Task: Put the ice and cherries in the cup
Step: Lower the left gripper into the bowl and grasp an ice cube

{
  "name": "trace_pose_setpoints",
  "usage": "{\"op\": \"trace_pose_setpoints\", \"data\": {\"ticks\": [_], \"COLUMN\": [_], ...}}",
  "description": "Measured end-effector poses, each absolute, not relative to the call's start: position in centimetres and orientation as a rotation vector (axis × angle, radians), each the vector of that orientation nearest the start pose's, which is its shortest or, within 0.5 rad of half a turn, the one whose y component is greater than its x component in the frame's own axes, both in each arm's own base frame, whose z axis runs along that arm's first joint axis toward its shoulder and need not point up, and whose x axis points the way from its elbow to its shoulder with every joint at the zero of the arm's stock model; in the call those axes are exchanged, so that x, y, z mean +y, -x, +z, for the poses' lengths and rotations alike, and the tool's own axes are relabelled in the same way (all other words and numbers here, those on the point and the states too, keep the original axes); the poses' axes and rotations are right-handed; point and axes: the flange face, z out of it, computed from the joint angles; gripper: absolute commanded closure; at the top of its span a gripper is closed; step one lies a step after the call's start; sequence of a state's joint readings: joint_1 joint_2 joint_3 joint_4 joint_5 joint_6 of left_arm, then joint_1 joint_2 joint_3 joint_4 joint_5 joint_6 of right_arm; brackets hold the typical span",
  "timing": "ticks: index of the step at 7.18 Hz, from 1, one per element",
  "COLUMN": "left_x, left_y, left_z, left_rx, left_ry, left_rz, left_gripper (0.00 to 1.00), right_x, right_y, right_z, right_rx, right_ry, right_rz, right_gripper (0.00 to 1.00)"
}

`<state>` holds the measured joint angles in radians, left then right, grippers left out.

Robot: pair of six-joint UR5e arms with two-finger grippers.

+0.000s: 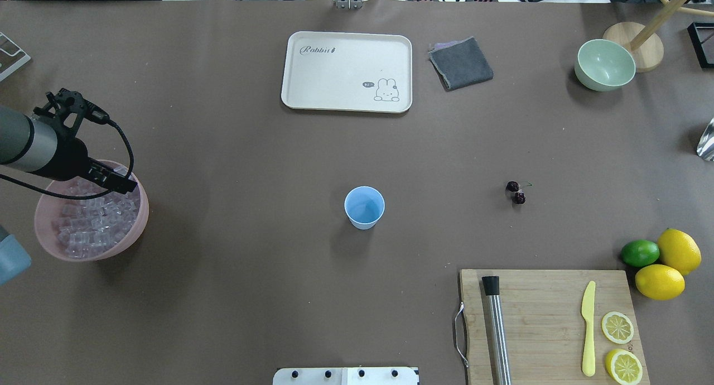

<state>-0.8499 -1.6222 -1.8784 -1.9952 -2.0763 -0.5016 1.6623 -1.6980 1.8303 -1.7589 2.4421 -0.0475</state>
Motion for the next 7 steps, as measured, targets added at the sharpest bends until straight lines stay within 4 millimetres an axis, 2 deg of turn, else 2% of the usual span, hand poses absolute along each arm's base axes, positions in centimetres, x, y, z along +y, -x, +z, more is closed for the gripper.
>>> {"op": "trace_pose_setpoints", "data": {"ticks": [1,3,7], "left_x": [-44.96,-45.0,-45.0], "left_y": [-28.19,-28.23,-28.18], "left_z": [44.19,44.2,43.82], "left_rx": [0.836,0.837,0.843], "left_ry": [-0.353,-0.352,-0.358], "left_rz": [0.403,0.405,0.406], "left_gripper": [0.15,0.31,0.33], "right_x": [-42.39,-42.42,-42.37], "right_y": [-9.6,-9.62,-9.64], "right_z": [60.2,60.15,60.2], "right_rx": [-0.873,-0.873,-0.873], "right_ry": [-0.008,-0.01,-0.009], "right_rz": [0.065,0.065,0.066], "right_gripper": [0.0,0.0,0.0]}}
